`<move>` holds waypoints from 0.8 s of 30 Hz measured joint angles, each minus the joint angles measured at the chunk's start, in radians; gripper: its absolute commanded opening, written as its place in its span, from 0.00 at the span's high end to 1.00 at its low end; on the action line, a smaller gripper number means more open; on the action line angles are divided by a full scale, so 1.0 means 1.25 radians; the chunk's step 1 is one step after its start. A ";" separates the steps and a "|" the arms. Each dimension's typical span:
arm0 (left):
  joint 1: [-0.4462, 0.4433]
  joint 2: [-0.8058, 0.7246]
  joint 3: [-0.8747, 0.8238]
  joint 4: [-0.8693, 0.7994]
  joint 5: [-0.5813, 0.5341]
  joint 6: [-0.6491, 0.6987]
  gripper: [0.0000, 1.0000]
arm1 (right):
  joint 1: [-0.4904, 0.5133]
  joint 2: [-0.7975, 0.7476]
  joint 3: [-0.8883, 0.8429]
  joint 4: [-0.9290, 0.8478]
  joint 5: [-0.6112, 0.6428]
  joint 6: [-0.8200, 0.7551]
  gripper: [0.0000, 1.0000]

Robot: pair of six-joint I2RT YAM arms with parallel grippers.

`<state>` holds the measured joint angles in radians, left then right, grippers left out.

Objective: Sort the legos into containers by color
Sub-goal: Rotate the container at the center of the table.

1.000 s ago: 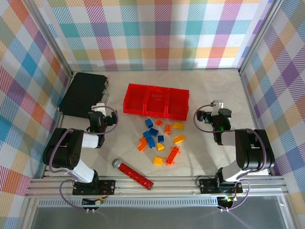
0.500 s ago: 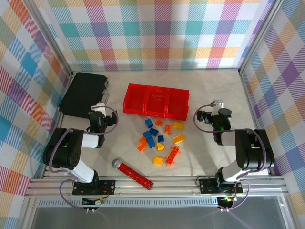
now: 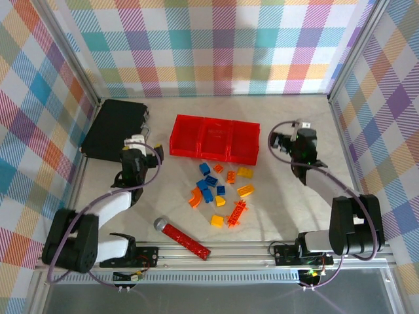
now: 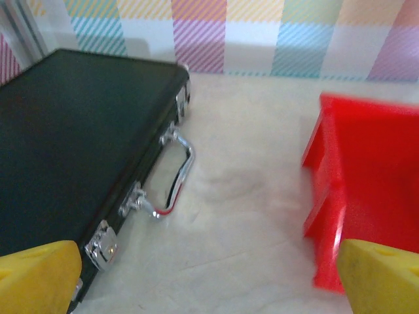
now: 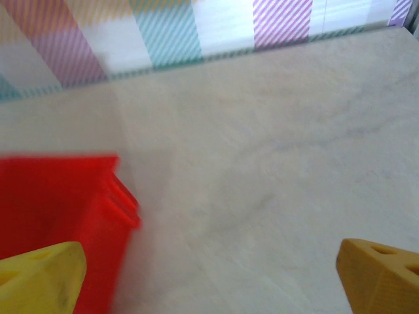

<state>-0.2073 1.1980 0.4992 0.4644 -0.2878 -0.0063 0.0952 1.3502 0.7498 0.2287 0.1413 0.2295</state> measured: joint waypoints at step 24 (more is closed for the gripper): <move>-0.038 -0.025 0.236 -0.540 0.180 -0.149 0.00 | 0.123 0.412 0.553 -0.696 -0.125 0.103 0.30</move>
<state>-0.2554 1.1664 0.7944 -0.2104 -0.0624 -0.1925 0.2489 1.8648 1.4414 -0.6418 -0.0147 0.3588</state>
